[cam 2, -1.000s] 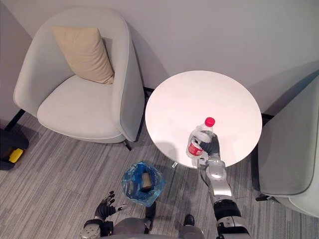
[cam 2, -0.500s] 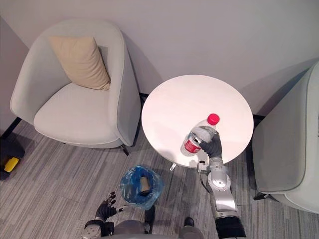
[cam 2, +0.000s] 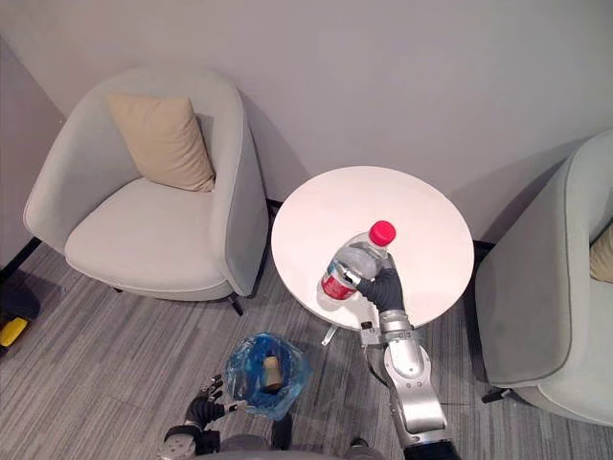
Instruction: Gather rubbish on tea table into small bin, then transfer packed bag to large trash can.
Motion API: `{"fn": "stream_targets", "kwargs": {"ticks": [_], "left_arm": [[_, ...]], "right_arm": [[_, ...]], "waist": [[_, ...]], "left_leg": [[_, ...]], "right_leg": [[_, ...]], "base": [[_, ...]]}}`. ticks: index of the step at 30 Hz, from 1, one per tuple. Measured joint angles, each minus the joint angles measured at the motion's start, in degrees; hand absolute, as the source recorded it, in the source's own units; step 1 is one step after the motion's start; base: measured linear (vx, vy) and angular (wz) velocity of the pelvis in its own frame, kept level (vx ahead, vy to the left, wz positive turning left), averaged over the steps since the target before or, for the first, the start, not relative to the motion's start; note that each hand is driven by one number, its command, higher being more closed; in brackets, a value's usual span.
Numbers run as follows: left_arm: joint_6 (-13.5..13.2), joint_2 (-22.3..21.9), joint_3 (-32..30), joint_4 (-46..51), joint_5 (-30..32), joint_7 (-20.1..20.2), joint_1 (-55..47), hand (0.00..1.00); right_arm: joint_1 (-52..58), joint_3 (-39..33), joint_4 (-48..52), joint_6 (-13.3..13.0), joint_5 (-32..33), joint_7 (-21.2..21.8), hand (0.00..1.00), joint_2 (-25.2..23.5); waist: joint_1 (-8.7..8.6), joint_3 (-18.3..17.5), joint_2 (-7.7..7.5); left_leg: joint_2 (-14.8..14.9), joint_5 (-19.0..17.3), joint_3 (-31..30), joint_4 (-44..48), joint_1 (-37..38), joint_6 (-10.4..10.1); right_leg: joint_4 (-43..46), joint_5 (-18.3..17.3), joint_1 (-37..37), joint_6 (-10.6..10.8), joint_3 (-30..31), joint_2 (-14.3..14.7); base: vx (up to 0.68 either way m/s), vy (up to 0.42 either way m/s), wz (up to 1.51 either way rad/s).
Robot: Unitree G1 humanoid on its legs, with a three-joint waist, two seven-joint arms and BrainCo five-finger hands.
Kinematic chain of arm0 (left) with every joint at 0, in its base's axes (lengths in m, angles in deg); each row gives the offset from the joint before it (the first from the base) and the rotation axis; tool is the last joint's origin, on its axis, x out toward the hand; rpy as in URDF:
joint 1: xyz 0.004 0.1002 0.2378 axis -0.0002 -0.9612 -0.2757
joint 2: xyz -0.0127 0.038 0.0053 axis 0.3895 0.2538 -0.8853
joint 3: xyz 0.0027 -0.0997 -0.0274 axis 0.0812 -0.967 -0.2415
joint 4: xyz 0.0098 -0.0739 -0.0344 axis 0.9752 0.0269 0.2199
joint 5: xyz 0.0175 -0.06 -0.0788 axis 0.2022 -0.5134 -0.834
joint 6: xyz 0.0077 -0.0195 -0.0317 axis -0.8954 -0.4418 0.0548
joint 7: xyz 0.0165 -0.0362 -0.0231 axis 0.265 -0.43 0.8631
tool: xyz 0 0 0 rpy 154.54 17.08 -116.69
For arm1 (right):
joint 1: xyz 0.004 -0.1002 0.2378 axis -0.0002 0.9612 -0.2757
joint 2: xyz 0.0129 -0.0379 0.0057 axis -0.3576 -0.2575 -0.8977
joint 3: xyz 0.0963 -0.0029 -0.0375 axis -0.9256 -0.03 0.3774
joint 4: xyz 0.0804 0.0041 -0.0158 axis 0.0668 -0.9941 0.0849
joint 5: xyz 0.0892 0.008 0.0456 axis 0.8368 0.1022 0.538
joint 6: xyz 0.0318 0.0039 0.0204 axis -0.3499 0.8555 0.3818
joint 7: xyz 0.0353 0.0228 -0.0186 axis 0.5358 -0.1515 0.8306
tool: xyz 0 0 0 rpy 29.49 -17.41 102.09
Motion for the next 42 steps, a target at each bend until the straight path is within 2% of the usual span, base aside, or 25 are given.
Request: {"fn": "stream_targets", "kwargs": {"ticks": [3,7,10,11,13,14,15,16,17,18,19,21,24,26,27,28,29,30,31,33,34,35,36,39,42], "left_arm": [[-0.1,0.01,0.0,-0.78,0.0,-0.01,0.11,0.0],[-0.14,0.06,-0.02,-1.02,0.04,-0.07,0.05,0.0],[-0.17,0.18,0.05,-1.28,0.07,-0.14,0.57,0.0],[-0.16,-0.08,0.2,-1.79,0.06,-0.15,1.33,0.0],[-0.19,-0.35,0.54,-1.92,0.27,-0.17,1.58,0.0],[-0.28,-0.39,0.44,-2.47,0.5,-0.15,1.65,0.0],[-0.28,-0.39,0.45,-2.54,0.57,-0.16,1.79,0.0],[-0.27,-0.42,0.54,-2.79,1.1,-0.2,2.43,0.0],[-0.31,-0.9,0.67,-3.12,1.45,-0.23,2.13,0.0],[-0.3,-1.22,0.67,-3.41,1.67,-0.26,2.25,0.0],[-0.71,-0.97,0.6,-3.34,1.77,-0.32,2.49,0.0],[-1.36,-0.45,0.63,-3.2,2.1,-0.31,2.82,0.0],[-1.26,0.16,0.76,-3.01,2.14,-0.27,3.21,0.0],[-1.24,0.63,1.27,-3.05,2.15,-0.27,3.16,0.0],[-1.25,0.95,1.32,-3.0,2.15,-0.26,3.17,0.0],[-1.16,1.18,1.9,-3.15,2.13,-0.28,3.14,0.0],[-0.97,1.75,2.76,-3.34,2.15,-0.25,3.16,0.0],[-0.97,1.71,3.12,-3.43,2.15,-0.25,3.24,0.0],[-0.97,1.62,3.26,-3.43,2.14,-0.23,3.29,0.0],[-1.01,1.57,3.33,-3.42,2.12,-0.18,3.38,0.0],[-1.02,1.6,3.4,-3.46,2.12,-0.17,3.36,0.0],[-1.16,2.03,3.47,-3.41,2.16,-0.01,3.4,0.0],[-1.01,1.74,3.27,-4.02,2.16,-0.07,3.85,0.0],[-1.25,0.86,2.59,-3.5,2.19,-0.02,3.01,0.0],[-1.23,0.87,2.29,-3.6,2.19,0.0,2.81,0.0]], "right_arm": [[1.05,1.31,0.0,-0.01,-0.46,0.07,1.0,0.0],[2.11,2.24,2.06,-0.38,-0.47,-0.07,1.0,0.38],[1.86,2.44,2.09,-0.77,-0.63,-0.57,1.0,0.61],[1.81,2.99,2.09,-0.77,-0.74,-1.13,1.0,0.75],[1.74,3.36,2.12,-0.77,-1.08,-1.52,1.0,1.1],[1.38,3.35,2.2,-0.93,-1.51,-1.81,1.0,1.11],[1.29,3.24,2.19,-1.01,-1.62,-1.95,1.0,0.99],[0.94,2.78,2.19,-1.02,-2.1,-2.6,1.0,1.45],[0.85,1.67,2.18,-0.97,-2.26,-2.99,1.0,1.56],[0.71,1.3,1.99,-0.93,-2.34,-3.16,1.0,1.55],[0.4,0.59,1.87,-0.72,-2.6,-3.71,1.0,1.48],[-0.69,0.61,1.8,-0.68,-2.68,-3.89,1.0,0.94],[-2.26,1.06,1.09,-0.4,-2.75,-3.73,1.0,0.19],[-2.31,2.01,-0.72,-0.12,-3.23,-3.67,1.0,-0.06],[-2.22,2.19,-0.84,0.06,-3.37,-3.6,1.0,-0.12],[-2.06,2.27,-1.03,0.21,-3.73,-3.51,1.0,0.0],[-1.47,2.54,-1.01,0.21,-4.01,-2.96,1.0,-0.53],[-1.09,2.54,-1.01,0.21,-4.23,-2.56,1.0,-0.71],[-0.52,2.5,-1.01,0.21,-4.46,-2.32,1.0,-0.73],[0.93,2.31,-0.99,0.22,-4.46,-2.23,1.0,-0.69],[1.03,2.21,-0.99,0.22,-4.46,-2.22,1.0,-0.72],[1.45,1.72,-0.61,0.21,-4.45,-2.24,1.0,-1.06],[1.5,0.96,-0.67,0.22,-4.46,-2.33,1.0,-1.05],[2.02,-0.57,-0.67,0.28,-4.45,-2.32,1.0,-0.2],[2.12,-1.8,-0.65,0.28,-4.45,-2.33,1.0,-0.05]], "waist": [[-0.3,-0.44,0.02],[-1.08,-0.59,0.06],[-1.01,-0.35,0.3],[-0.29,0.14,0.79],[0.35,0.4,1.5],[0.1,0.65,0.89],[0.02,0.63,0.91],[0.05,0.47,1.63],[-0.2,0.48,2.78],[-0.33,0.58,2.82],[0.08,0.61,2.53],[0.18,1.08,1.76],[0.19,2.08,0.87],[-0.12,2.34,0.4],[-0.46,2.55,0.05],[-1.62,2.63,-0.38],[-3.04,2.58,-0.58],[-3.33,2.46,-0.79],[-3.44,2.48,-0.75],[-3.7,2.41,-0.86],[-3.82,2.41,-0.93],[-4.07,2.25,-2.06],[-4.42,2.48,-1.24],[-2.76,1.51,0.78],[-2.82,1.55,0.52]], "left_leg": [[-0.3,0.01,-1.37,0.52,-0.13,0.0],[-1.46,0.16,-6.84,3.73,-3.74,-0.19],[-2.26,0.52,-10.54,6.21,-6.62,-0.72],[-2.37,0.56,-10.91,6.82,-8.01,-0.91],[-0.81,-1.79,-4.47,5.9,-8.55,0.79],[0.73,-3.05,3.32,5.39,-9.1,2.68],[1.15,-3.26,5.17,5.78,-9.28,3.01],[3.17,-3.45,12.63,9.39,-11.27,3.33],[4.87,-3.07,16.65,11.34,-11.59,2.99],[4.99,-2.25,16.58,11.32,-11.59,1.22],[3.94,-1.9,15.57,10.69,-11.16,0.78],[3.02,-1.99,15.42,10.27,-10.62,0.85],[2.2,-4.5,15.43,12.2,-9.34,1.5],[1.36,-7.72,14.07,14.61,-7.37,1.96],[0.96,-8.51,13.35,15.22,-7.07,2.22],[0.63,-9.4,11.74,15.93,-6.84,2.57],[0.28,-9.78,9.21,15.97,-6.75,2.92],[0.27,-9.74,7.76,15.88,-6.57,2.86],[0.24,-9.54,6.34,15.79,-6.23,2.56],[-0.18,-9.33,2.82,16.15,-5.62,2.12],[-0.4,-9.45,2.12,16.58,-5.64,1.9],[-1.86,-10.04,0.84,18.27,-6.21,1.02],[-1.81,-11.28,-0.55,20.16,-6.61,0.1],[0.8,-12.13,-0.75,20.79,-6.99,-1.13],[2.48,-11.9,-1.17,18.76,-5.93,-1.75]], "right_leg": [[0.02,-0.18,0.75,0.2,-1.42,-0.19],[2.71,-2.05,0.57,-0.11,-6.97,-1.07],[4.37,-3.47,0.44,-0.3,-11.21,-1.21],[5.46,-4.15,0.29,-0.64,-12.94,-1.24],[5.45,-4.33,0.42,-0.7,-14.88,-1.14],[4.24,-4.27,0.29,-1.02,-16.83,-2.18],[4.14,-4.25,0.1,-1.15,-17.2,-2.67],[4.68,-4.43,-0.48,-1.19,-19.3,-3.32],[5.87,-5.53,-0.33,-0.33,-20.56,-3.07],[6.84,-6.04,-0.28,0.24,-21.18,-3.19],[7.58,-6.15,0.02,0.59,-21.37,-3.92],[7.55,-6.12,0.65,0.66,-21.19,-4.78],[13.45,-6.41,0.13,1.06,-19.2,-7.07],[26.94,-6.35,-3.18,0.81,-15.7,-10.64],[30.97,-5.91,-4.5,0.1,-13.98,-11.45],[35.56,-7.04,-6.92,-1.9,-10.09,-11.43],[37.25,-10.07,-9.13,-1.78,-5.28,-9.12],[37.31,-11.7,-10.83,-1.66,-1.87,-7.19],[36.64,-12.8,-12.66,-1.34,0.96,-5.09],[31.57,-12.81,-15.63,-1.48,6.09,-1.42],[29.12,-12.33,-15.9,-1.43,7.2,-0.77],[22.08,-6.09,-15.78,-1.66,7.68,-1.04],[21.37,-5.64,-14.78,-0.9,6.7,-1.3],[16.75,-4.32,-12.34,-1.96,5.96,1.21],[13.45,-2.87,-10.46,-2.6,5.11,2.95]], "base": [[-0.03,-0.017,0.26],[-0.03,-0.034,0.76],[-0.05,-0.039,0.88],[-0.14,-0.041,0.58],[-0.14,-0.03,0.61],[-0.06,-0.007,0.62],[-0.01,0.042,0.79],[0.07,0.036,0.71],[0.1,0.026,0.79],[0.12,-0.012,0.62],[0.12,0.014,0.36],[0.11,0.046,0.22],[0.13,0.095,0.06],[0.13,0.112,0.08],[0.14,0.087,0.36],[0.15,0.055,0.74],[0.16,0.034,0.92],[0.17,0.007,0.95],[0.14,-0.008,0.83],[0.16,-0.06,1.08],[0.18,-0.129,1.18],[0.17,-0.15,1.03],[0.19,-0.171,0.86],[0.09,-0.114,0.12],[0.03,-0.109,0.03]]}}
